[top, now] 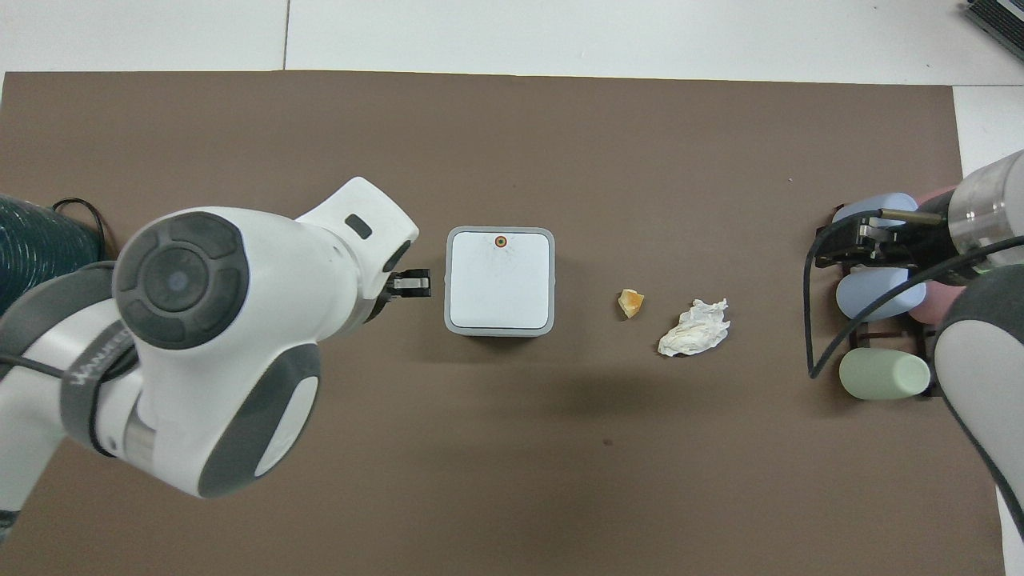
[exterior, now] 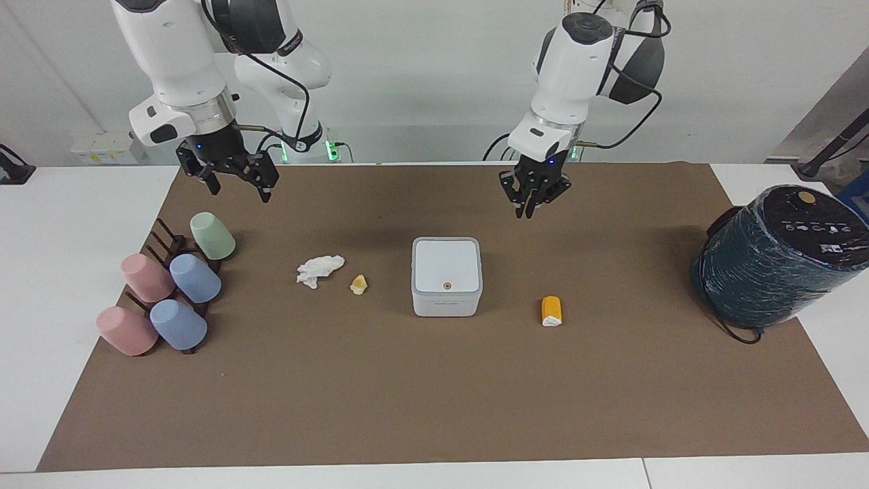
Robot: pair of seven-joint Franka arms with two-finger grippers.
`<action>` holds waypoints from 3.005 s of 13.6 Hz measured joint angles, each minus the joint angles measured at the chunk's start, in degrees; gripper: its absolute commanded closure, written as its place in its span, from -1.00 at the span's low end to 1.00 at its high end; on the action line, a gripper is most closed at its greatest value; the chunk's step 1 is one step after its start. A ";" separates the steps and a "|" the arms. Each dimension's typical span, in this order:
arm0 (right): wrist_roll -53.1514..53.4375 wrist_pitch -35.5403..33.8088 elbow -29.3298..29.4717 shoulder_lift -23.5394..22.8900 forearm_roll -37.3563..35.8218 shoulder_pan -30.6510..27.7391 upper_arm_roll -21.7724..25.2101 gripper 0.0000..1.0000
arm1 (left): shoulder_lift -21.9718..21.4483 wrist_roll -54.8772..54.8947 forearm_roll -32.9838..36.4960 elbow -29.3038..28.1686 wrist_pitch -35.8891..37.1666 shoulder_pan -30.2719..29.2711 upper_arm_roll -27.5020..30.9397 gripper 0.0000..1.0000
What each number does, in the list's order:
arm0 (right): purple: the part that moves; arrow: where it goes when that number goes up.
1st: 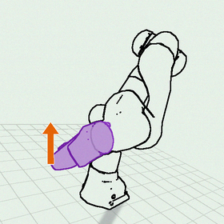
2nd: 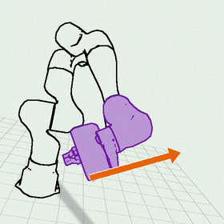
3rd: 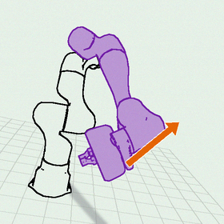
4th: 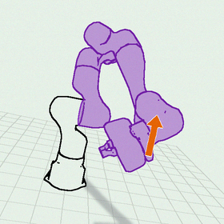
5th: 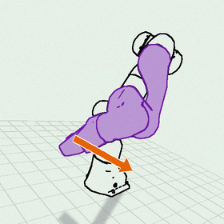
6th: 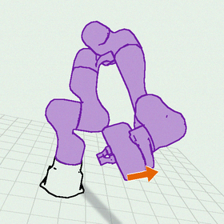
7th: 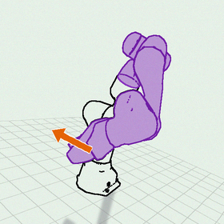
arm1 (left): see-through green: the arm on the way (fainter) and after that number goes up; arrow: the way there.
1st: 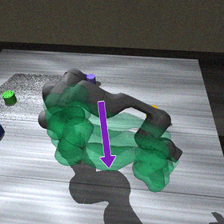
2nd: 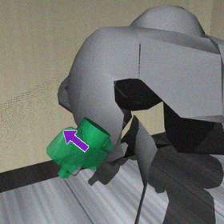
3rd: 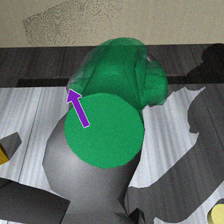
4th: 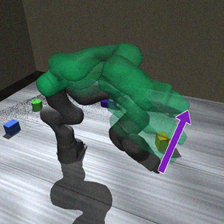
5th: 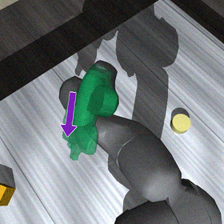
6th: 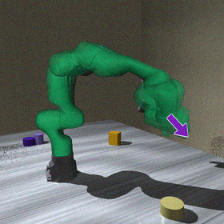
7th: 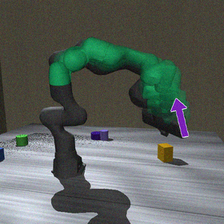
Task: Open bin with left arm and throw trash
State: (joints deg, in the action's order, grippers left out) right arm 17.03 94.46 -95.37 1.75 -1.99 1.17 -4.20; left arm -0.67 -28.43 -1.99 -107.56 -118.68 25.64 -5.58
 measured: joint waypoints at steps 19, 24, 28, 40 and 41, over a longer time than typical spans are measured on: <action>0.00 0.00 0.00 0.00 0.00 0.00 0.00 -1.00 | 15.18 -5.47 -2.85 -2.09 -28.04 7.08 0.29 1.00; 0.00 -0.02 0.00 0.00 0.00 -0.01 0.04 -1.00 | 15.58 -5.47 -2.86 1.32 -21.94 7.13 0.52 1.00; 0.00 -0.01 -0.06 0.01 0.00 0.01 -0.01 -1.00 | 15.85 -5.50 -2.86 12.06 -4.69 4.83 1.50 1.00; 0.34 23.66 -26.55 3.55 0.16 1.20 -0.44 -1.00 | 14.35 11.71 -2.85 1.69 -10.50 -7.55 1.97 -0.65; 0.43 27.34 -29.19 2.80 0.18 2.16 -0.47 -1.00 | 14.20 14.76 -2.85 -0.11 -12.12 -8.26 1.96 -0.67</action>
State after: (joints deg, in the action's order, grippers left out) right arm 17.46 121.80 -124.56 4.55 -1.81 3.34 -4.67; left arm 13.53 -13.67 -4.83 -107.67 -130.80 17.39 -3.62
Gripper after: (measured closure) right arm 0.000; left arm 0.458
